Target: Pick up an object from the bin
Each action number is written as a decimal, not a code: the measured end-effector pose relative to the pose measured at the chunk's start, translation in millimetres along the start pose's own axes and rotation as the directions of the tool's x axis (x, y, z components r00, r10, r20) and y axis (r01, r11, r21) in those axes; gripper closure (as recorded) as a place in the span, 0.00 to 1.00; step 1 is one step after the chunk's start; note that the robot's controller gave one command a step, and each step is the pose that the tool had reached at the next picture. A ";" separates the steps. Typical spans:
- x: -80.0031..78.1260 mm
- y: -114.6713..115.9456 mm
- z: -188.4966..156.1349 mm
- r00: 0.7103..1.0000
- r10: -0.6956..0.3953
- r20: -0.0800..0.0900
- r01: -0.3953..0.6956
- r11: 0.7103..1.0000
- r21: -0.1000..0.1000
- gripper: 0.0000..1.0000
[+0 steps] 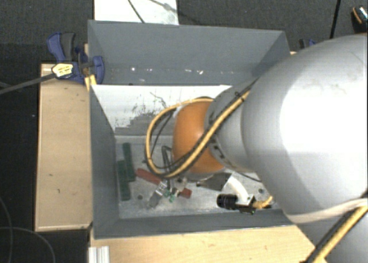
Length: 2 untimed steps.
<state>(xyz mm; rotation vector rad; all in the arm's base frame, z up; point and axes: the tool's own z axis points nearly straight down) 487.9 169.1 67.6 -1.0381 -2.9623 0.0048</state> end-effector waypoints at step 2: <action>0.2 0.1 -0.3 1.000 0.005 -0.001 -0.005 1.000 -0.003 1.00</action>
Offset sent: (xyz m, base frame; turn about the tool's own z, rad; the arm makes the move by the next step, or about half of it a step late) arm 0.0000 0.0000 0.0000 0.0000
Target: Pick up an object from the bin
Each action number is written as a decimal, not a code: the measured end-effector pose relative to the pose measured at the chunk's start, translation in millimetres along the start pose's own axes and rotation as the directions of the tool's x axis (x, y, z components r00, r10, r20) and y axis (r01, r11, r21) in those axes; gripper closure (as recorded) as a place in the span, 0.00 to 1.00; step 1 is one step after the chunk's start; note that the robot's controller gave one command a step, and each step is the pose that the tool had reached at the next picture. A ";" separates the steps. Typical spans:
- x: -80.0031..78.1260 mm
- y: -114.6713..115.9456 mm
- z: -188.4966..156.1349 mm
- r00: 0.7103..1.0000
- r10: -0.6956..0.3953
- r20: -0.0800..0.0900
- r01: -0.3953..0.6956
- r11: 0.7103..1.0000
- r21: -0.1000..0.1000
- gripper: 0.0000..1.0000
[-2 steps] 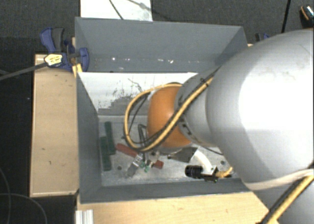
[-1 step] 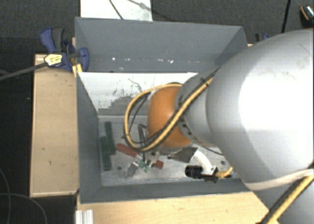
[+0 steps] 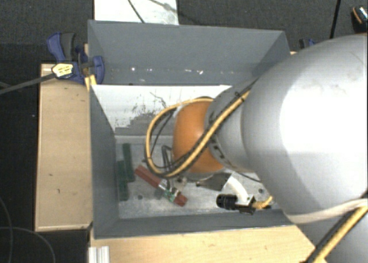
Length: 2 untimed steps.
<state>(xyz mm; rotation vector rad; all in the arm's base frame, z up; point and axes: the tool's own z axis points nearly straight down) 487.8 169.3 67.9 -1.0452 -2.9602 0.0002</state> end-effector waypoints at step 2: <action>-0.9 1.0 -46.8 1.000 -0.005 0.004 0.005 1.000 -0.004 1.00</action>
Offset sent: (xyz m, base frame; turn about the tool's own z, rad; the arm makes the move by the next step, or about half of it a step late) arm 0.0000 0.0002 0.0364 0.0000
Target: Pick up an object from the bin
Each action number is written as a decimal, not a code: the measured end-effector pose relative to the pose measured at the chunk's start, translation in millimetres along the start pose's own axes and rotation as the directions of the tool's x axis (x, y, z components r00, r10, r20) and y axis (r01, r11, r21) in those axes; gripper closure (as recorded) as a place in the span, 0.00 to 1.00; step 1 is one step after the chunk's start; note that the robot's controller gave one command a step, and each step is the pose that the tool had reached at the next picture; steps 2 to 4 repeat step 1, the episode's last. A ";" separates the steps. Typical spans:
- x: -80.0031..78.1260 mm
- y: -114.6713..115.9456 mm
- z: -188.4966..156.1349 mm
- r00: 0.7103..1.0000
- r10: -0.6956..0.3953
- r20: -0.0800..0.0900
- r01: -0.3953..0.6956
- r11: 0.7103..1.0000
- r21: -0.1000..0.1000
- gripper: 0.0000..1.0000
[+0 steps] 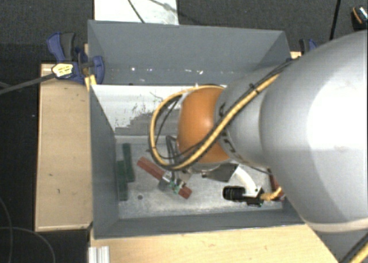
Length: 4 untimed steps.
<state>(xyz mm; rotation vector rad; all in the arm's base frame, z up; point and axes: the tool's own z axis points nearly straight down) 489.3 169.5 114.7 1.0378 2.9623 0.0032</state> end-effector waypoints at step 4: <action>-0.6 0.9 -40.0 1.000 -0.003 0.001 0.003 1.000 -0.001 1.00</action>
Offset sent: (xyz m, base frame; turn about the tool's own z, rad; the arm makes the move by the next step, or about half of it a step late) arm 0.0000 0.0002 0.0377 0.0000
